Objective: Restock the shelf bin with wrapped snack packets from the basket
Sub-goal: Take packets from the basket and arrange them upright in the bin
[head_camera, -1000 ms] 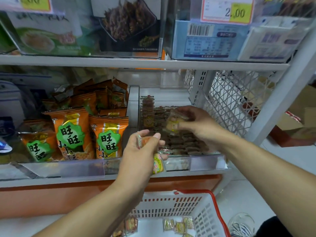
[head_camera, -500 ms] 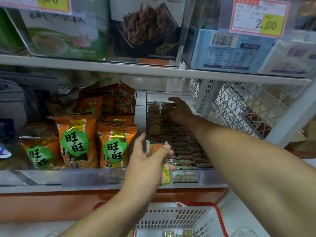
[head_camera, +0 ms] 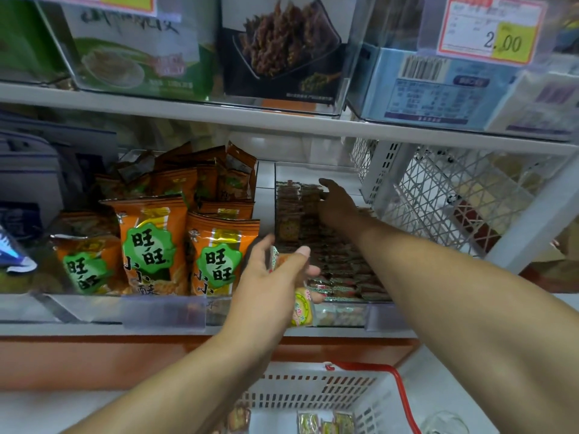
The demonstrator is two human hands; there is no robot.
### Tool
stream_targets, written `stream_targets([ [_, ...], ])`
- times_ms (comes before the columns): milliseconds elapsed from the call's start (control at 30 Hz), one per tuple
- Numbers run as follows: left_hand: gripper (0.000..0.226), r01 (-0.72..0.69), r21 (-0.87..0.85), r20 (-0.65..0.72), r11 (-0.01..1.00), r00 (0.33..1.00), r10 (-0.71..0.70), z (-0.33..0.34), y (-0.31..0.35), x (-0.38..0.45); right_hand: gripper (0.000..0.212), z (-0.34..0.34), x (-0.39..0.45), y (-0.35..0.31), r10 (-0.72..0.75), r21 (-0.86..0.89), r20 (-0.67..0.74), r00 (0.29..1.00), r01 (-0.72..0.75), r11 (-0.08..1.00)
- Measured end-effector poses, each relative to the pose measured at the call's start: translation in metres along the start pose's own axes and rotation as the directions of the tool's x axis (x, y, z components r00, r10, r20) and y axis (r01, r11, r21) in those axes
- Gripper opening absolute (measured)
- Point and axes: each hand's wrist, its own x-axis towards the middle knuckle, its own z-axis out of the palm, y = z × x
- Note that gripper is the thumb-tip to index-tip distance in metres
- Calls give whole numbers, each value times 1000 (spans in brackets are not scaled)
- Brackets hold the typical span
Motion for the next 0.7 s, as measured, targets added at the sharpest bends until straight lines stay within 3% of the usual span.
stream_targets([
  [100, 61, -12, -61, -43, 998, 999, 9, 1, 2, -5, 69, -17, -20, -5, -22, -19, -7, 1000, 22, 1000],
  [200, 49, 0, -119, -85, 993, 996, -11, 3, 6, -11, 41, -31, -65, -20, -167, -10, -126, 978, 167, 986],
  [300, 50, 67, -211, -61, 975, 995, -81, 4, 12, -20, 11, -37, -142, -30, -354, 146, -204, 913, 386, 911],
  [367, 53, 109, -283, -53, 953, 990, -129, 4, 13, -27, 14, -44, -199, -31, -553, 140, -120, 824, 566, 812],
  [467, 59, 173, -375, -45, 911, 978, -204, 4, 15, -34, 40, -48, -249, -26, -806, -141, 48, 590, 803, 579],
  [500, 62, 191, -394, -34, 899, 975, -221, 5, 16, -34, 42, -46, -254, -24, -814, -198, 73, 576, 809, 554],
  [600, 67, 215, -425, 15, 880, 973, -230, 4, 16, -34, 35, -40, -254, -23, -778, -182, 72, 624, 775, 605],
  [700, 70, 256, -474, 185, 842, 964, -189, 5, 17, -34, 28, -41, -248, -18, -788, -175, 102, 608, 790, 587],
])
